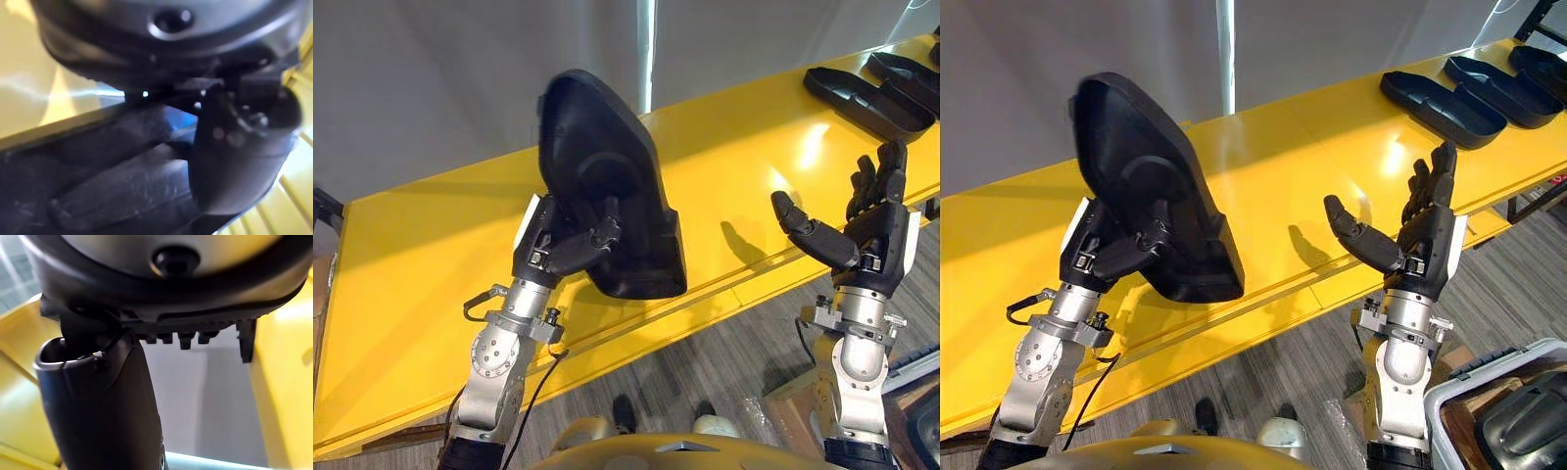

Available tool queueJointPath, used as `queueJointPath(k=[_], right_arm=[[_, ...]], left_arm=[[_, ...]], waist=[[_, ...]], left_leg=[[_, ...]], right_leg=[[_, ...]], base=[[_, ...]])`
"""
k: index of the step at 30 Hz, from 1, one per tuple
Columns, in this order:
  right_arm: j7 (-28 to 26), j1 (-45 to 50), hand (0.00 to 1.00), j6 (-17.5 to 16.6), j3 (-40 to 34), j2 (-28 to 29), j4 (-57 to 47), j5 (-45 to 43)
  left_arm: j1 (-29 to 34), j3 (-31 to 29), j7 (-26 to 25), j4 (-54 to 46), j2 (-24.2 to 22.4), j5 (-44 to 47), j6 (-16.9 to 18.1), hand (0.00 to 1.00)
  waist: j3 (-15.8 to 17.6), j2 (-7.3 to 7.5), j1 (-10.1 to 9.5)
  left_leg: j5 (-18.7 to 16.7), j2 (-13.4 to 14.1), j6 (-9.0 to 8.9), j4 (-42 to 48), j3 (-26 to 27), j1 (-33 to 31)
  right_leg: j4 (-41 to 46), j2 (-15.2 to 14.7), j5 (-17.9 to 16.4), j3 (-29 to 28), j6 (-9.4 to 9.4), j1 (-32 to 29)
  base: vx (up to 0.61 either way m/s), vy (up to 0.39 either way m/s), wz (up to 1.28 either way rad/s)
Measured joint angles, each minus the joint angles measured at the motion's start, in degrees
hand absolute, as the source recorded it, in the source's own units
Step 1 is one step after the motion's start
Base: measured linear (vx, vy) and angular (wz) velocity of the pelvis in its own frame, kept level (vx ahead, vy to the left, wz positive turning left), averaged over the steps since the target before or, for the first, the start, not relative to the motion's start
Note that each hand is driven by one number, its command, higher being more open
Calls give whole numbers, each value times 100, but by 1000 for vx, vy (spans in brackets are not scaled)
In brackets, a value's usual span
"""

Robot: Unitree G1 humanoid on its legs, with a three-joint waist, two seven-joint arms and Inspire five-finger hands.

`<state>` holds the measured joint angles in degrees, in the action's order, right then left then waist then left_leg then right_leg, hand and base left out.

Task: Walk over and take three plastic housings, then place them on the shelf

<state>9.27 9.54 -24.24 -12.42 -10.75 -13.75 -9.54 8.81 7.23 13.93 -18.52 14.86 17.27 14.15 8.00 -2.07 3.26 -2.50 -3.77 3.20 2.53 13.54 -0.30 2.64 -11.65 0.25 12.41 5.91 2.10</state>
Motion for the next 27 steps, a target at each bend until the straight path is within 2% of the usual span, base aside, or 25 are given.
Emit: queueJointPath(k=[3,6,7,10,12,15,18,23,27], right_arm=[[-1,115,100,68,-2,0,-119,-1],[-15,275,100,318,3,0,-176,4],[-47,315,100,438,8,-1,-183,3],[-126,349,100,560,-28,-2,-185,-30],[-305,418,100,631,-162,-12,-192,-62],[-562,502,100,657,-277,-19,-199,-277],[-843,548,100,658,-298,-61,-199,-409],[-1110,548,100,658,-96,-69,-198,-545],[-1314,550,100,658,262,-68,-198,-547]], left_arm=[[-290,297,80,-2,152,-156,-295,0],[-1021,757,79,-1,456,-496,-680,0],[-1407,871,-18,5,573,-661,-888,0],[-2135,872,-326,305,782,-674,-1204,0],[-2852,807,-810,967,901,-672,-1506,0],[-3675,706,-1327,2038,1123,-646,-1806,0],[-4294,582,-1742,2909,1333,-570,-2017,0],[-5136,594,-2046,3597,1378,-359,-2513,0],[-5401,588,-2280,4150,1378,65,-2821,0]], waist=[[-5,4,25],[-58,1,96],[-77,-6,180],[-92,-27,344],[-128,-74,530],[-133,-83,711],[-133,-84,894],[-132,-95,1017],[-117,-120,1122]], left_leg=[[55,10,-13,-124,29,81],[123,20,-7,-206,94,85],[157,30,-10,-258,189,90],[176,53,-27,-301,389,76],[181,84,-55,-402,598,89],[199,163,-81,-488,920,103],[220,239,-84,-491,1150,122],[244,294,-120,-598,1217,176],[273,295,-139,-666,1218,176]], right_leg=[[-2,25,-3,-7,-4,5],[8,41,-12,-24,-16,-61],[16,71,-12,-81,-16,-121],[15,94,8,-260,11,-254],[13,169,41,-482,36,-394],[-125,289,172,-798,-23,-518],[-313,393,352,-1010,-7,-527],[-378,476,376,-1096,-9,-530],[-396,484,376,-1098,-9,-551]], base=[[-26,-23,-8],[-56,-14,-13],[-71,-12,-27],[-76,-1,-42],[-65,8,-46],[-38,-11,-57],[16,-38,-44],[27,-45,-13],[1,-27,0]])
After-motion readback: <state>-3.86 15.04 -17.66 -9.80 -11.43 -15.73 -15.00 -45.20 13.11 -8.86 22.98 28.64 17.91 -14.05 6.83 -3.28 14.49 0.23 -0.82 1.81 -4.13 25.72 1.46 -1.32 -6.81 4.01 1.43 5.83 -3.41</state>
